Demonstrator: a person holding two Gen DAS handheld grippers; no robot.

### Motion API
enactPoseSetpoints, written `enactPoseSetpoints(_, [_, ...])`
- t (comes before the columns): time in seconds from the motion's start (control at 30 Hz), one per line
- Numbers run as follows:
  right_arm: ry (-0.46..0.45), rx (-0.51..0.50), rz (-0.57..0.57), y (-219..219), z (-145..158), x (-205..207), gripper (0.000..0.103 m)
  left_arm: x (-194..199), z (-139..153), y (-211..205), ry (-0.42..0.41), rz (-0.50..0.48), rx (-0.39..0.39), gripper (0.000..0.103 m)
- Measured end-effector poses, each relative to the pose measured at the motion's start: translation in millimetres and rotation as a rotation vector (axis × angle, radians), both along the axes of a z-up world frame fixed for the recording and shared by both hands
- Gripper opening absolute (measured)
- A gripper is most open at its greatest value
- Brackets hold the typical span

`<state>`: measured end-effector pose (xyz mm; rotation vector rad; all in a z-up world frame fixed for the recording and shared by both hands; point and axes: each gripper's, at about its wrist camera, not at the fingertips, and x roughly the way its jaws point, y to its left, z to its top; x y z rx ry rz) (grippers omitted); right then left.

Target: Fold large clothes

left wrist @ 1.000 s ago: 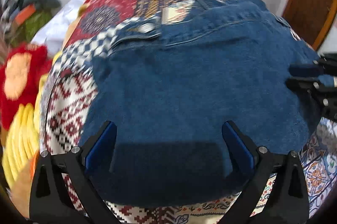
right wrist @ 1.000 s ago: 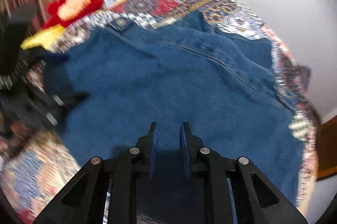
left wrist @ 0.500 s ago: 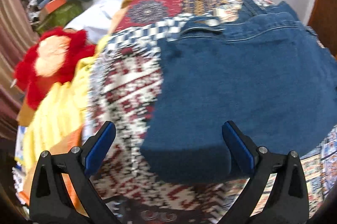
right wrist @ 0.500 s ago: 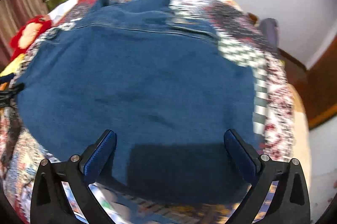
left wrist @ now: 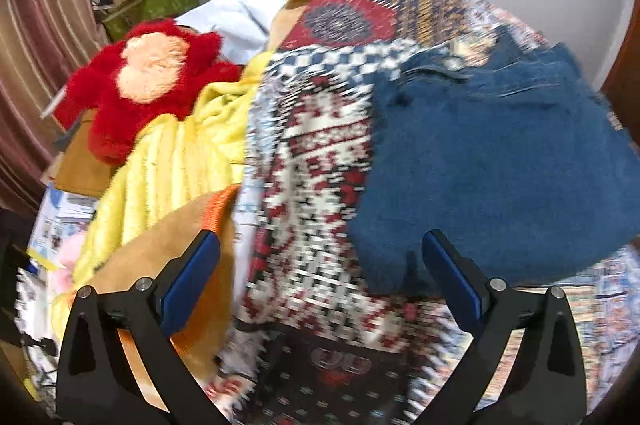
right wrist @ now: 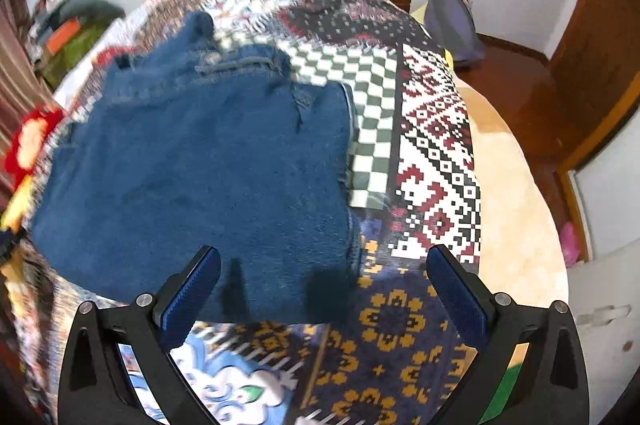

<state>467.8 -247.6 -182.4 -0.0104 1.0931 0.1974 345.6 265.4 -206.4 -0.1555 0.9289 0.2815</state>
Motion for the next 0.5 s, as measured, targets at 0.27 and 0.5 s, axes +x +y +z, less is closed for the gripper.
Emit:
enactPoseSetpoints(0.27, [-0.118,0.064,0.106,49,49,-24,0.102,7,2,-23,-0.043,-0.042,-0.341,0.102])
enactPoseSetpoints(0.5, [-0.12,0.091,0.249,113,45,-26,0.102,18,-39,-50,0.012,-0.082,-0.597,0.102])
